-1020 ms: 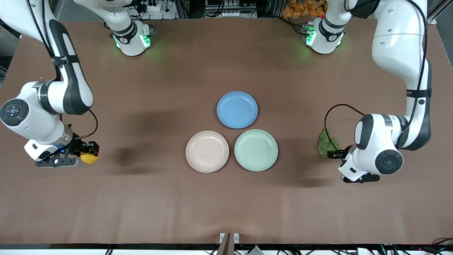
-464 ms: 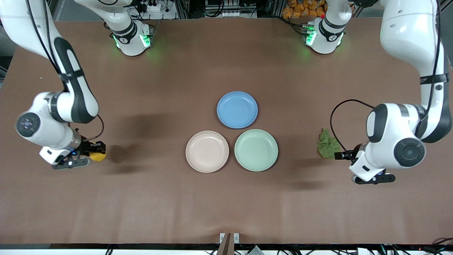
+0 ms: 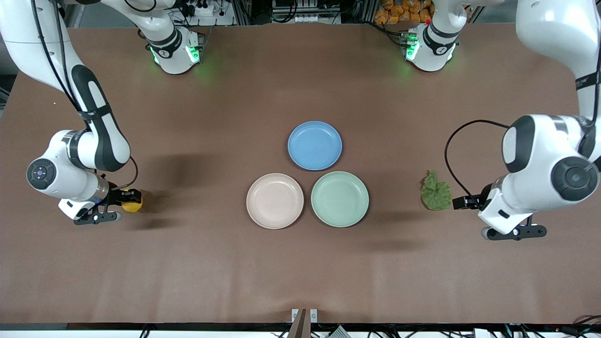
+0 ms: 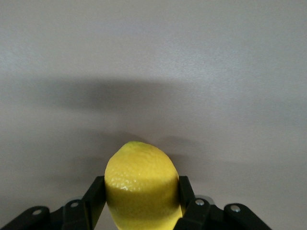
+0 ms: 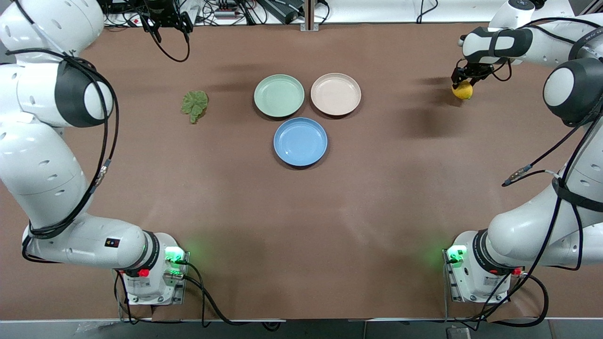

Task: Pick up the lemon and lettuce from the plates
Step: 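Lower the lemon beside the plates while the left gripper releases the lettuce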

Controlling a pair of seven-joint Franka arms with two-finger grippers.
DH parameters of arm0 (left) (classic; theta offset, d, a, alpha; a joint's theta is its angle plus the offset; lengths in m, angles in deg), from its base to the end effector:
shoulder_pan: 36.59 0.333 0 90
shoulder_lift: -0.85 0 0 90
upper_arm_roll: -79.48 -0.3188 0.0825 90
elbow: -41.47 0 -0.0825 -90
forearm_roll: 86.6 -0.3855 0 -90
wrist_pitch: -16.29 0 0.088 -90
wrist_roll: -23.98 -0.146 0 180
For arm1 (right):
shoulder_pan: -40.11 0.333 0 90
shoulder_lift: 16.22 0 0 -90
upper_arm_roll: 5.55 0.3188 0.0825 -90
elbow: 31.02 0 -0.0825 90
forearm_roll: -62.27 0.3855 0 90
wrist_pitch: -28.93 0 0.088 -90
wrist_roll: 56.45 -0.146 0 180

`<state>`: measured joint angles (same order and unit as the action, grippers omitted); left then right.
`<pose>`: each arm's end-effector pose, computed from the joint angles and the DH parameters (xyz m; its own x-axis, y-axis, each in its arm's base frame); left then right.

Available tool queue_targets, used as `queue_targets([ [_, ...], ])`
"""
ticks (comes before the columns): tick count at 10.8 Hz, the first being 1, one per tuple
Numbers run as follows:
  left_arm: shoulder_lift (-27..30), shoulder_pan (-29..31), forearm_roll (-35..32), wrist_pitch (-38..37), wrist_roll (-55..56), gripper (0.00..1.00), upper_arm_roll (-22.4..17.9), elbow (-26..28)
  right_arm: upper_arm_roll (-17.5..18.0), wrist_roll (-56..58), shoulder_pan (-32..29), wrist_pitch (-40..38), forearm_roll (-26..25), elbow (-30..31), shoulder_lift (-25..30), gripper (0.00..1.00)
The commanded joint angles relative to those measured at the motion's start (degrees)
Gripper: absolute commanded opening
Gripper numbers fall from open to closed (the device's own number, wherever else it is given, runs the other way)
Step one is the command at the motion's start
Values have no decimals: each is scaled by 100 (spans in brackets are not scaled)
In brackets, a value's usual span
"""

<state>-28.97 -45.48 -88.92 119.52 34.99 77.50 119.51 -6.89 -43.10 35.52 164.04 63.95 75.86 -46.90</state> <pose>0.6933 -0.0830 0.3766 0.9959 0.0591 -0.0687 0.0542 -0.9961 -0.0701 0.6331 -0.0642 0.1867 0.9930 0.1113 -0.0396 0.1107 -0.9937 -0.0175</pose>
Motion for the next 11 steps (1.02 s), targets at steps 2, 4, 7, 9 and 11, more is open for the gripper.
queue_targets([
  [2, 599, 27, 329, -337, -117, 100, 30, 115, 46, 158, -16, -108, 482, -18, 62, 52],
  [4, 784, 9, 329, -575, -117, 100, 30, 115, 46, 167, 2, -239, 482, -27, 106, 60],
  [7, 1144, 1, 320, -1058, -161, 100, 48, 115, 46, 158, 2, -345, 482, -27, 194, 100],
  [9, 1407, 9, 311, -1365, -345, 100, 22, 123, 46, 158, 2, -442, 482, -27, 264, 100],
  [11, 1671, 44, 311, -1560, -363, 100, 13, 123, 46, 158, 2, -616, 482, -18, 404, 100],
])
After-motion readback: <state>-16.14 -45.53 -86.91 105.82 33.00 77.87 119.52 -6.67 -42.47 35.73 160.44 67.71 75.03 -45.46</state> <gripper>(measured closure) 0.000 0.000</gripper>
